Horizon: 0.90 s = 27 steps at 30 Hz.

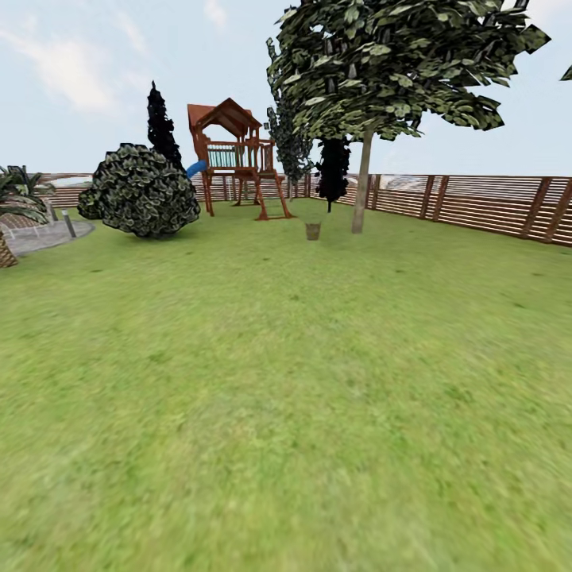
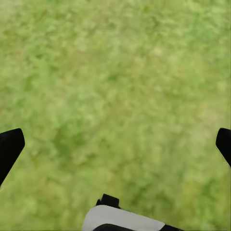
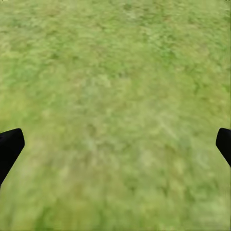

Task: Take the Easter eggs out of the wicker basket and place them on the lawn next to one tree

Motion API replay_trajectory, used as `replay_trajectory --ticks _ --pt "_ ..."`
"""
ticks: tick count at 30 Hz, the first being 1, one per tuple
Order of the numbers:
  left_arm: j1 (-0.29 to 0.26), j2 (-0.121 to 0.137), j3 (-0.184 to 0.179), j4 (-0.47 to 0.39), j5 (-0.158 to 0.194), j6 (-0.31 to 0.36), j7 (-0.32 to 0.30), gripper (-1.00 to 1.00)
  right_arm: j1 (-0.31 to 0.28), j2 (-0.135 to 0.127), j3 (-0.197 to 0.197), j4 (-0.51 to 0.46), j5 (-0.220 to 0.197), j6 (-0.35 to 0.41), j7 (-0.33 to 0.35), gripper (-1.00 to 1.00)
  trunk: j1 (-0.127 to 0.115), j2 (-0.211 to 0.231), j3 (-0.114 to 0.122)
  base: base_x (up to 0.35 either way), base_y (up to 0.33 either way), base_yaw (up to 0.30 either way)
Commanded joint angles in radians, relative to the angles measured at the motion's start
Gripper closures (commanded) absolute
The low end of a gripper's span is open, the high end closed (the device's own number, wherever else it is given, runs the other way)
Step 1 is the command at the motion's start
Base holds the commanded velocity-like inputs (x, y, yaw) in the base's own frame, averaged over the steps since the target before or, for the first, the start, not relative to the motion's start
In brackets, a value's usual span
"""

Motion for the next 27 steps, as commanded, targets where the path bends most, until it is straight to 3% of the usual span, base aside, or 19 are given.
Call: replay_trajectory --ticks 1,27 --pt "-0.001 0.001 -0.001 0.000 0.006 -0.003 -0.001 -1.00 -0.001 0.000 0.000 0.001 0.001 -0.003 -0.002 -1.00 0.001 -0.002 -0.002 0.331 0.000 0.000" --pt "-0.001 0.002 0.000 0.002 0.006 -0.003 0.004 -1.00 -0.001 -0.002 0.000 0.002 0.002 -0.002 -0.005 -1.00 0.001 -0.002 -0.002 0.332 0.000 0.000"
